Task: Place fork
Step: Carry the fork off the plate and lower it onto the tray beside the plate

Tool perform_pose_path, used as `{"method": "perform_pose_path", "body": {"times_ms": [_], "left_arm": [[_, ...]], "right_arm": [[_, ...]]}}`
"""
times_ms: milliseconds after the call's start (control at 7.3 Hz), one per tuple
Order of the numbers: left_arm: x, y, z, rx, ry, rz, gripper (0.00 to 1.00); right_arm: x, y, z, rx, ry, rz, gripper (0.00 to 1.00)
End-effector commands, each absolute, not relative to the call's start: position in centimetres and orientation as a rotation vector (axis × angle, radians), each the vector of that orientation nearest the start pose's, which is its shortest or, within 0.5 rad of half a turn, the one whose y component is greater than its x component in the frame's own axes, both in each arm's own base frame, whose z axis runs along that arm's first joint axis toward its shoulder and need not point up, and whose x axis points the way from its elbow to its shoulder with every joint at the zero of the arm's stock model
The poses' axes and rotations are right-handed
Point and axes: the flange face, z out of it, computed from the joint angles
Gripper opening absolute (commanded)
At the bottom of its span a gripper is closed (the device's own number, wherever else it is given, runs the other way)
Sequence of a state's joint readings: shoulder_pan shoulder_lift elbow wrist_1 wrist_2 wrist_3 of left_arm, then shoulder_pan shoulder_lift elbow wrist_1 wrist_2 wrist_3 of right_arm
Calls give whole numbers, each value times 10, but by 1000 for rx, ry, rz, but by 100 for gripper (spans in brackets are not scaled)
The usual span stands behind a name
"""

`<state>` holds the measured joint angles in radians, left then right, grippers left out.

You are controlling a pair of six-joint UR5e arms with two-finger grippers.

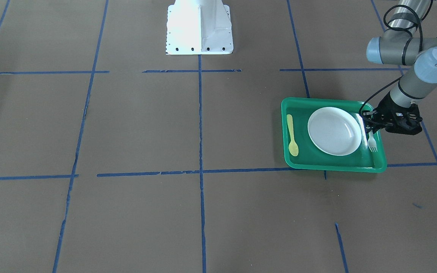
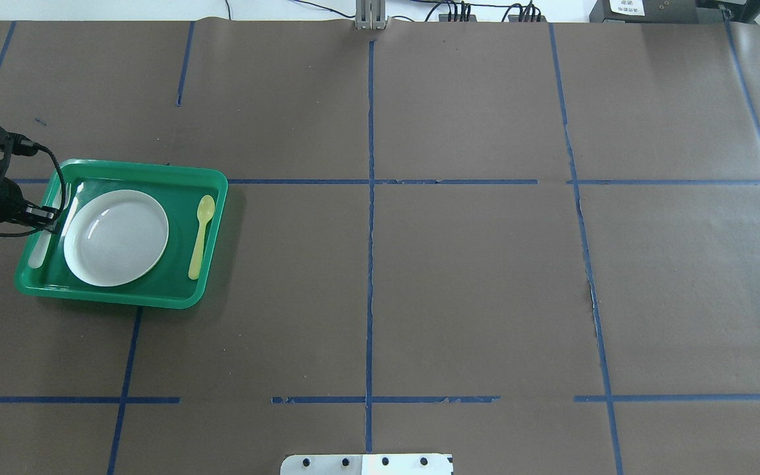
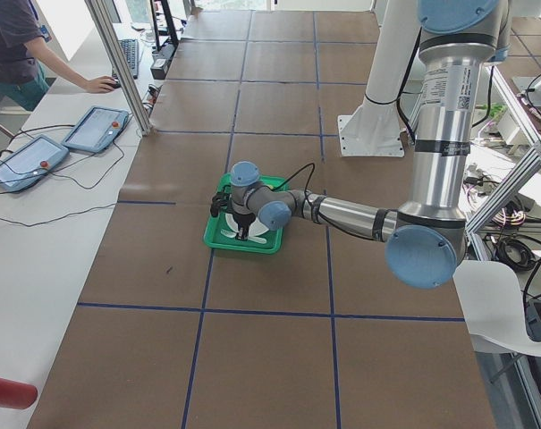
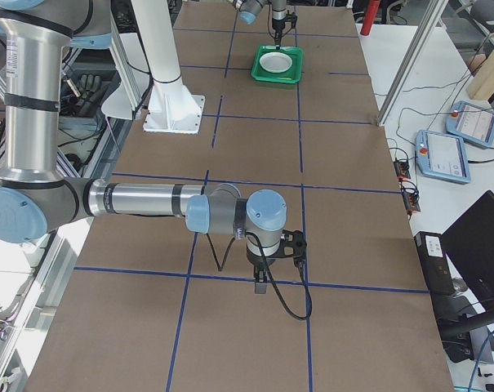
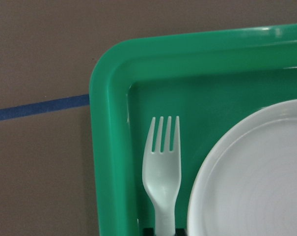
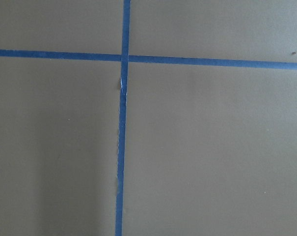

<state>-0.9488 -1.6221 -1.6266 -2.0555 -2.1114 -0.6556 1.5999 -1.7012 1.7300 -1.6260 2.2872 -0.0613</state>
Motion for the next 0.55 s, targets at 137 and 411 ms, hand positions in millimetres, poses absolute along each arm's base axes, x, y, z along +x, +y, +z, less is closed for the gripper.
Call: {"method": "perform_pose_path", "body": {"times_ms": [137, 411], "left_arm": [[242, -495, 553, 162, 774, 114, 100], [190, -514, 539, 198, 828, 140, 100]], "right_arm": [[81, -432, 650, 7, -717, -21, 100], [81, -432, 650, 7, -717, -21, 100]]}}
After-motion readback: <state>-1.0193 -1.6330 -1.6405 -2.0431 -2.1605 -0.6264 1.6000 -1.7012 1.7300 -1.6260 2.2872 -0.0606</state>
